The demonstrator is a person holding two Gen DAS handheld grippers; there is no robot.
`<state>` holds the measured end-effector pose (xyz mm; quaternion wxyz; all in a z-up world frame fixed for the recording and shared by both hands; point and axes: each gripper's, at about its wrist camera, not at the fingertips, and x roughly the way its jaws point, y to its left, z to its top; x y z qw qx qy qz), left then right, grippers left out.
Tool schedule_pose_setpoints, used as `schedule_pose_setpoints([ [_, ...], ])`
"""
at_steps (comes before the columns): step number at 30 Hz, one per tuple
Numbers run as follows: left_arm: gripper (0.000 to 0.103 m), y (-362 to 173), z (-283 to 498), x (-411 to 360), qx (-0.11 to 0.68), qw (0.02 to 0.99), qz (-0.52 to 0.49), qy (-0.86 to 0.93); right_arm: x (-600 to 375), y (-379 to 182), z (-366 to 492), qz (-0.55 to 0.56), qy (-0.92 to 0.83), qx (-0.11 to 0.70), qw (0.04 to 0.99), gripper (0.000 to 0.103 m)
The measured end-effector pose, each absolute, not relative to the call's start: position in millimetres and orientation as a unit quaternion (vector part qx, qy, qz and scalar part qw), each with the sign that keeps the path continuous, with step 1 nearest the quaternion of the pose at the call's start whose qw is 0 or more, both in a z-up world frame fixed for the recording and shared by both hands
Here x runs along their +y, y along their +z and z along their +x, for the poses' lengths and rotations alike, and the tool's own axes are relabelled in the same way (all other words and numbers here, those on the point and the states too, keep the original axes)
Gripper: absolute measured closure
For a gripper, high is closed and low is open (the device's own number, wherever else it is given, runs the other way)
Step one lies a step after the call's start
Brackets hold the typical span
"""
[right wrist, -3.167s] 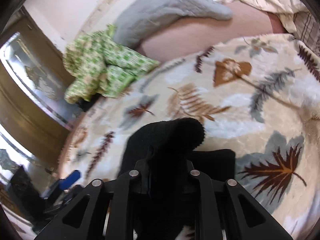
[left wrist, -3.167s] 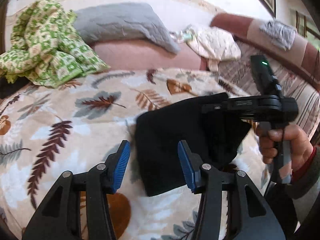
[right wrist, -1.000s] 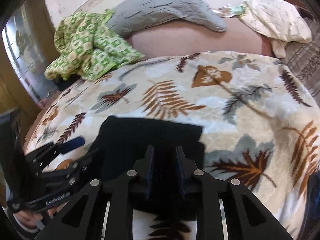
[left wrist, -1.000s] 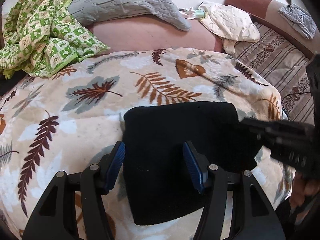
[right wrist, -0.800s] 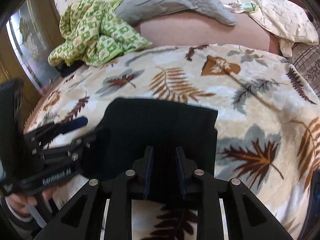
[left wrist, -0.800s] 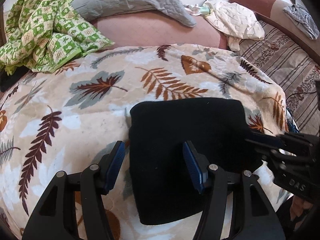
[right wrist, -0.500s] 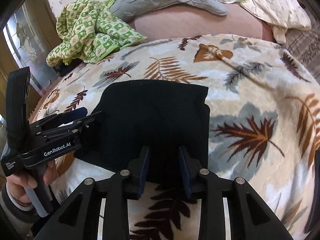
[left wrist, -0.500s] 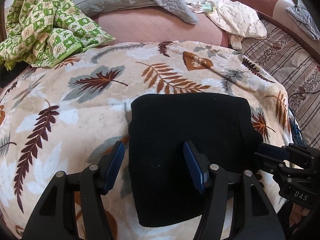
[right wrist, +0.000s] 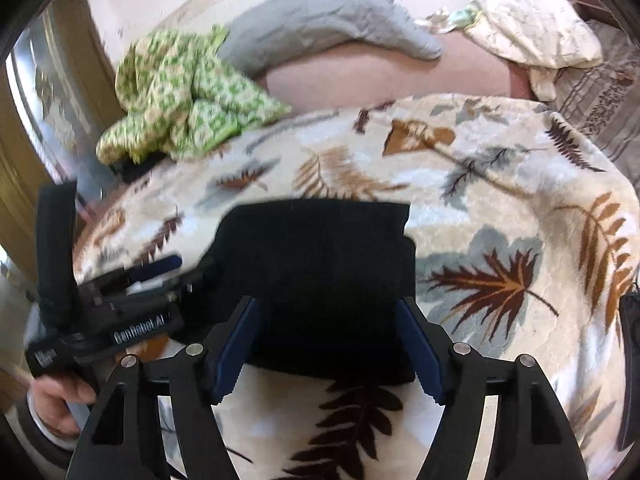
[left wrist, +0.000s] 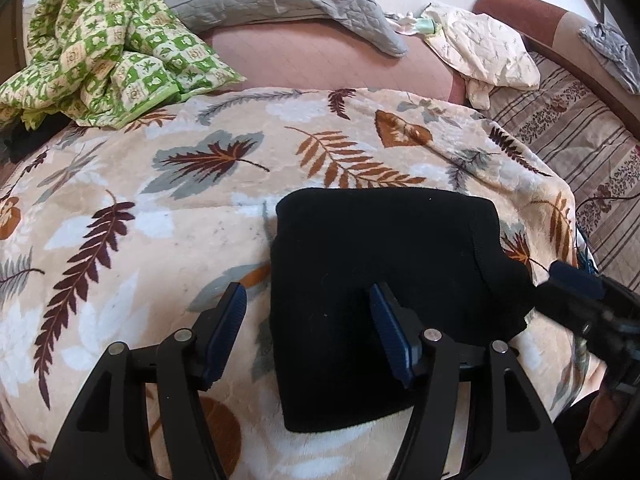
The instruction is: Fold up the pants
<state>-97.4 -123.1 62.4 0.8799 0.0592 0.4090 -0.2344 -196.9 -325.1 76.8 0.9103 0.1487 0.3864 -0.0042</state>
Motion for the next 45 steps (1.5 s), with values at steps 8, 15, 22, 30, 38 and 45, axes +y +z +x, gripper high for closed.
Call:
schedule_pose_setpoints([
  [8, 0.038, 76, -107, -116, 0.391, 0.89, 0.055, -0.227, -333, 89, -201, 0.158, -0.034, 0.376, 0.913, 0.02],
  [15, 0.032, 82, -112, -114, 0.387, 0.89, 0.049, -0.234, -327, 89, -201, 0.15, -0.025, 0.38, 0.913, 0.02],
  [22, 0.026, 75, -106, -108, 0.399, 0.887, 0.042, -0.229, -329, 73, -189, 0.147, -0.021, 0.4, 0.905, 0.02],
  [30, 0.021, 60, -94, -98, 0.424, 0.877, 0.023, -0.226, -340, 51, -174, 0.151, -0.025, 0.427, 0.891, 0.02],
  [38, 0.018, 43, -78, -93, 0.464, 0.846, -0.026, -0.26, -352, 30, -162, 0.185, 0.005, 0.446, 0.876, 0.02],
  [45, 0.016, 34, -72, -105, 0.484, 0.823, -0.037, -0.296, -364, 8, -143, 0.245, 0.047, 0.467, 0.848, 0.018],
])
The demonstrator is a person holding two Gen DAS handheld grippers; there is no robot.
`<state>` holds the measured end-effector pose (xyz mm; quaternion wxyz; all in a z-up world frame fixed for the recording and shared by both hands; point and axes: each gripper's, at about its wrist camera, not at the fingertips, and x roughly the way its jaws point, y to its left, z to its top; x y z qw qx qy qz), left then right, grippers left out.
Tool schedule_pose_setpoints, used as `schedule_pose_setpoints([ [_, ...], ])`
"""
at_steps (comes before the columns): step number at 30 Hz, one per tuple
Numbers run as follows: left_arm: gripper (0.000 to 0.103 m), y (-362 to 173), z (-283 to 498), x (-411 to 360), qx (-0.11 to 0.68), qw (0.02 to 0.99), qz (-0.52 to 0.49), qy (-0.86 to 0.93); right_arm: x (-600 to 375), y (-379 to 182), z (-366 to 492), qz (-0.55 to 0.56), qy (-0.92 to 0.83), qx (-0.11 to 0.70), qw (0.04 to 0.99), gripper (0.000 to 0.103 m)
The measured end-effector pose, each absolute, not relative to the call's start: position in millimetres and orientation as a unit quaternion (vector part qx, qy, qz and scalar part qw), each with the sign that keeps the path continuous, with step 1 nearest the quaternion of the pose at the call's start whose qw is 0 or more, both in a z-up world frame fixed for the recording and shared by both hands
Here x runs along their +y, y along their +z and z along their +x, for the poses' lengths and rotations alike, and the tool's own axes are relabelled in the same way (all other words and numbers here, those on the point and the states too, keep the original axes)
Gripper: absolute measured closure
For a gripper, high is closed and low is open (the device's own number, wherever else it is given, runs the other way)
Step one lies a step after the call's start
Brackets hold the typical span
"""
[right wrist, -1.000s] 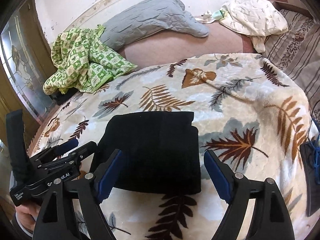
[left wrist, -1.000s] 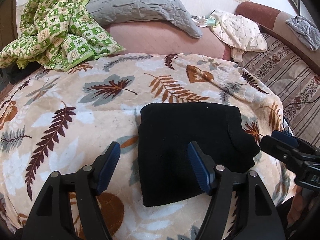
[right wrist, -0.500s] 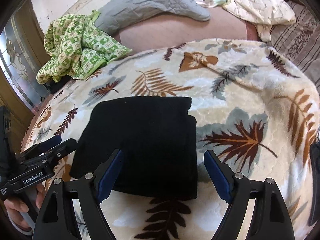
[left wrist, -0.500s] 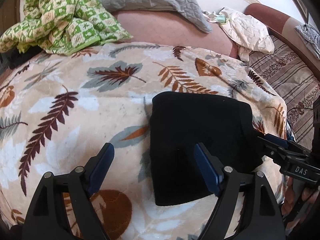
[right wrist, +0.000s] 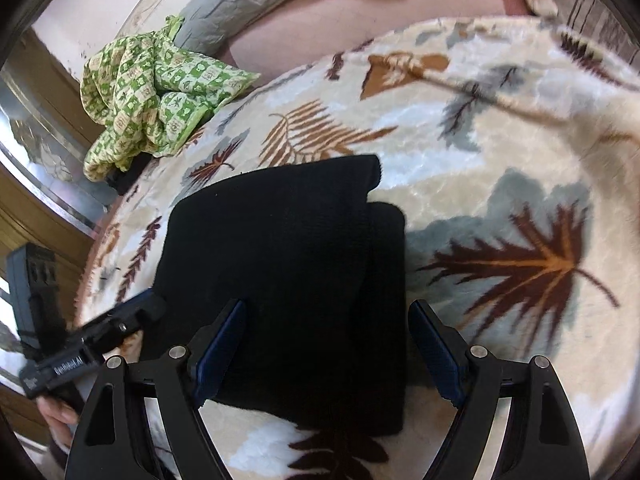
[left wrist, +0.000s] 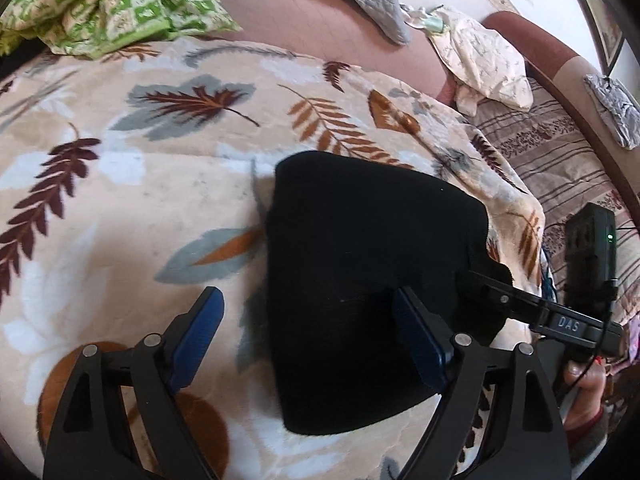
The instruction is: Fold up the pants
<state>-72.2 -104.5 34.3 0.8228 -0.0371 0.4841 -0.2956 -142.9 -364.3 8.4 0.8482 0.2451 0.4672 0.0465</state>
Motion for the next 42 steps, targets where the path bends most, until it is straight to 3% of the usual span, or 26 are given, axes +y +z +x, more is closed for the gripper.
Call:
schedule_pose_setpoints([
  [8, 0.0, 24, -59, -108, 0.503, 0.807, -0.062, -0.303, -363, 0, -133, 0.258, 0.072, 0.463, 0.845, 0.009],
  [13, 0.0, 19, -55, -110, 0.503, 0.804, -0.071, -0.311, -362, -2, -129, 0.256, 0.08, 0.454, 0.849, 0.004],
  [17, 0.0, 19, -55, -116, 0.499, 0.803, -0.075, -0.318, -363, -3, -129, 0.266, 0.077, 0.444, 0.852, 0.004],
  [19, 0.001, 18, -56, -121, 0.499, 0.798, -0.071, -0.331, -361, -1, -131, 0.256, 0.067, 0.438, 0.859, 0.013],
  [21, 0.021, 20, -61, -128, 0.495, 0.795, -0.059, -0.347, -359, 1, -134, 0.247, 0.062, 0.432, 0.865, 0.02],
  [25, 0.034, 29, -70, -133, 0.472, 0.812, -0.037, -0.342, -359, 7, -141, 0.24, 0.056, 0.422, 0.873, 0.042],
  [27, 0.049, 35, -72, -131, 0.465, 0.817, -0.035, -0.34, -355, 14, -144, 0.224, 0.049, 0.415, 0.88, 0.048],
  [29, 0.057, 43, -74, -128, 0.458, 0.823, -0.029, -0.335, -348, 26, -149, 0.195, 0.037, 0.408, 0.891, 0.054],
  [42, 0.06, 92, -55, -94, 0.419, 0.85, -0.031, -0.317, -315, 85, -131, 0.164, 0.056, 0.367, 0.914, 0.057],
])
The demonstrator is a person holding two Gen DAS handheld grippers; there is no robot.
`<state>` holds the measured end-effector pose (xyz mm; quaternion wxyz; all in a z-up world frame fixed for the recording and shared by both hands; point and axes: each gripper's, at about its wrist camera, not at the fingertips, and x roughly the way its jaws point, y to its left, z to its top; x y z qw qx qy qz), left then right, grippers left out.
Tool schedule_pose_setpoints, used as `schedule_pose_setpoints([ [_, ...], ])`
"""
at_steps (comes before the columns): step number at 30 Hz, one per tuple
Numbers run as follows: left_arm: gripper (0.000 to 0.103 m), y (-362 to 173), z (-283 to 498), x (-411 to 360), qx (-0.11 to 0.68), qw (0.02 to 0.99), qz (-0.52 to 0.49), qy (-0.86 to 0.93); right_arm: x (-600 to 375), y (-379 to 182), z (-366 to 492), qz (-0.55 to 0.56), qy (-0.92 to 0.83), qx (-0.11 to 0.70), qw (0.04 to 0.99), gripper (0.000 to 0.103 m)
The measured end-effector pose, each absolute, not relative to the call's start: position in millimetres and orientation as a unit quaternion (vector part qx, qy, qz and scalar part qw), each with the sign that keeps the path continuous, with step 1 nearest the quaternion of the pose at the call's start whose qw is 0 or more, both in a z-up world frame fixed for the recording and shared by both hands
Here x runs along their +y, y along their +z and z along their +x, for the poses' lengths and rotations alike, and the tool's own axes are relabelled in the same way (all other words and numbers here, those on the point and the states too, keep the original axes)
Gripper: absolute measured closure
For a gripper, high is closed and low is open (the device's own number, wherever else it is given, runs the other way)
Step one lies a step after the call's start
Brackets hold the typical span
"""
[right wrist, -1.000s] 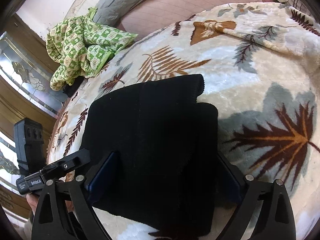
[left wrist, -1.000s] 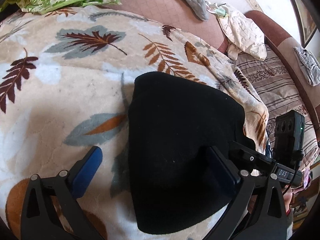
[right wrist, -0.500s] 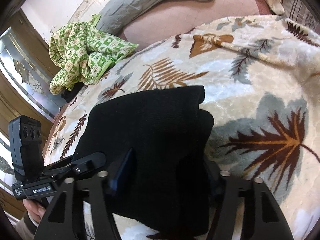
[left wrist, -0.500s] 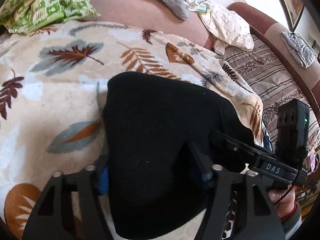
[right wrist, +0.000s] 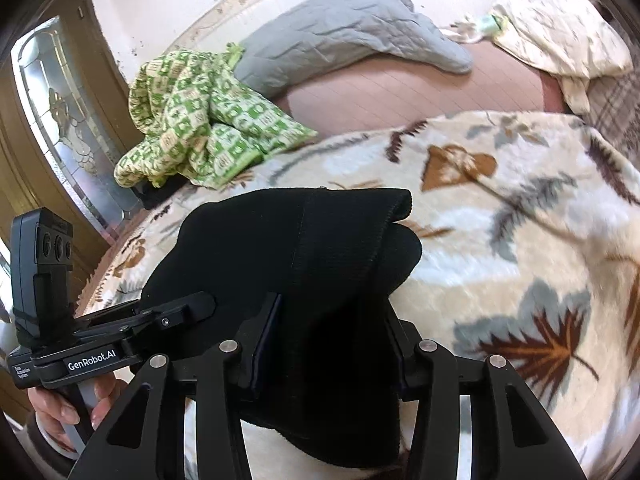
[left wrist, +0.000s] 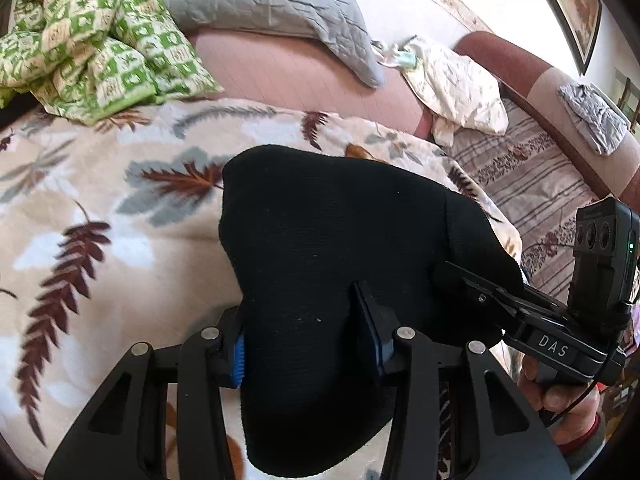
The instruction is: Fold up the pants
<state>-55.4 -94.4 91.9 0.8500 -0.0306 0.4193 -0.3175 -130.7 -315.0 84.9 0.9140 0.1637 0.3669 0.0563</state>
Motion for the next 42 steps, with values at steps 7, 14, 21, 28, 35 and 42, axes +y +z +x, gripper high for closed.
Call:
schedule_pose_setpoints([
  [7, 0.061, 91, -28, -78, 0.423, 0.855, -0.032, -0.299, -295, 87, -97, 0.159, 0.069, 0.369, 0.913, 0.057],
  [14, 0.06, 56, 4, -71, 0.465, 0.837, -0.054, -0.285, -288, 62, -62, 0.165, 0.073, 0.398, 0.899, 0.057],
  [21, 0.035, 28, 12, -61, 0.487, 0.83, -0.069, -0.262, -298, 20, -53, 0.184, 0.06, 0.437, 0.879, 0.044],
  [28, 0.035, 56, -1, -55, 0.446, 0.869, -0.034, -0.211, -304, 62, -77, 0.159, 0.05, 0.394, 0.904, 0.045],
  [35, 0.035, 54, -3, -64, 0.446, 0.874, 0.002, -0.193, -271, 80, -76, 0.101, 0.09, 0.395, 0.909, 0.063],
  [42, 0.031, 43, 2, -74, 0.453, 0.871, 0.019, -0.191, -268, 42, -66, 0.088, 0.061, 0.434, 0.894, 0.065],
])
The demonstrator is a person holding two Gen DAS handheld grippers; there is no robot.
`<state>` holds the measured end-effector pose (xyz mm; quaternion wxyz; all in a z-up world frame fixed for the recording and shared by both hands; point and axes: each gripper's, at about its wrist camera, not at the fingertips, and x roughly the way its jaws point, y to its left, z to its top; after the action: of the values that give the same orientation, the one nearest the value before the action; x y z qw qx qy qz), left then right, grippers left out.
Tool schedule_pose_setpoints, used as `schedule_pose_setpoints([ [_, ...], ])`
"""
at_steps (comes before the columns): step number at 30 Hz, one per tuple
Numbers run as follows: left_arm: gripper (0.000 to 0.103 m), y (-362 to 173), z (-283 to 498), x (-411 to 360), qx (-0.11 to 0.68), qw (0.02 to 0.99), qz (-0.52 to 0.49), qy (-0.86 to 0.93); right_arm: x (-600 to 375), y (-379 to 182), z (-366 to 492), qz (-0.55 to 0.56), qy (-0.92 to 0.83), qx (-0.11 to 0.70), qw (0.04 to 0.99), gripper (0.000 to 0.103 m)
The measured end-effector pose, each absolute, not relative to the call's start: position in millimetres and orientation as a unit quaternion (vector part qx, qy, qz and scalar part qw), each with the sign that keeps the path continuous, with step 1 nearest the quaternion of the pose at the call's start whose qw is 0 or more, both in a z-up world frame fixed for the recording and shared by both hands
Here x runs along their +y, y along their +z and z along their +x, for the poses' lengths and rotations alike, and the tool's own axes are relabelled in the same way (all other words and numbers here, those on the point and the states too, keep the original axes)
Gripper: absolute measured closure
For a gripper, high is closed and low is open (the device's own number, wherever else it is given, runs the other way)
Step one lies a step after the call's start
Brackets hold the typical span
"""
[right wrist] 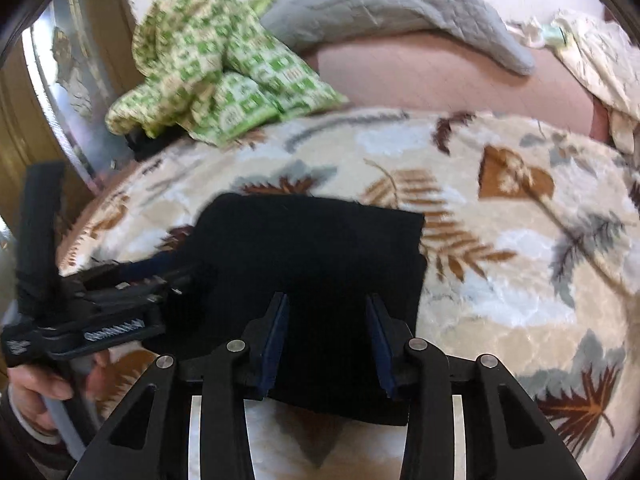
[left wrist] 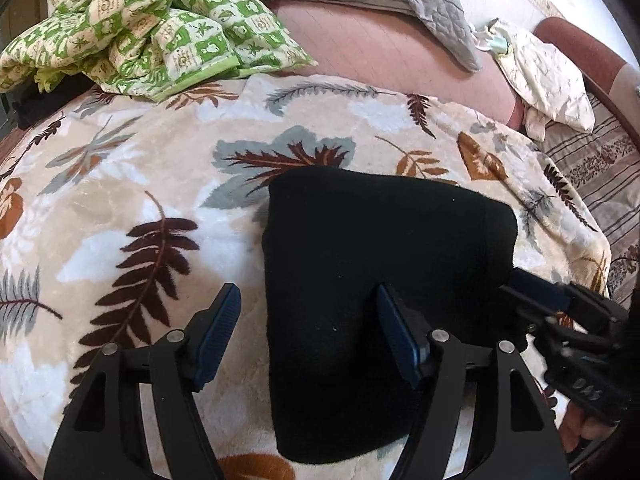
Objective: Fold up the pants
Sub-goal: 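Release the pants and pull both grippers back from the stack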
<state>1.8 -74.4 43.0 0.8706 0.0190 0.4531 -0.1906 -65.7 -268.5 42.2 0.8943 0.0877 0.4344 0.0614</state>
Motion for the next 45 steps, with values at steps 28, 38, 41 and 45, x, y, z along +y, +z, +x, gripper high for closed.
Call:
schedule_pose_setpoints([
  [28, 0.024, 89, -62, -66, 0.394, 0.907, 0.037, -0.145, -259, 95, -120, 0.104, 0.012, 0.371, 0.923, 0.03],
  [38, 0.022, 106, -91, -51, 0.365, 0.92, 0.029, -0.14, -254, 113, -145, 0.104, 0.01, 0.356, 0.928, 0.024],
  [41, 0.021, 110, -97, -46, 0.361, 0.922, 0.023, -0.136, -251, 117, -150, 0.103, 0.013, 0.353, 0.93, 0.024],
  [45, 0.021, 115, -103, -41, 0.352, 0.927, 0.022, -0.128, -247, 120, -155, 0.096, 0.015, 0.353, 0.93, 0.022],
])
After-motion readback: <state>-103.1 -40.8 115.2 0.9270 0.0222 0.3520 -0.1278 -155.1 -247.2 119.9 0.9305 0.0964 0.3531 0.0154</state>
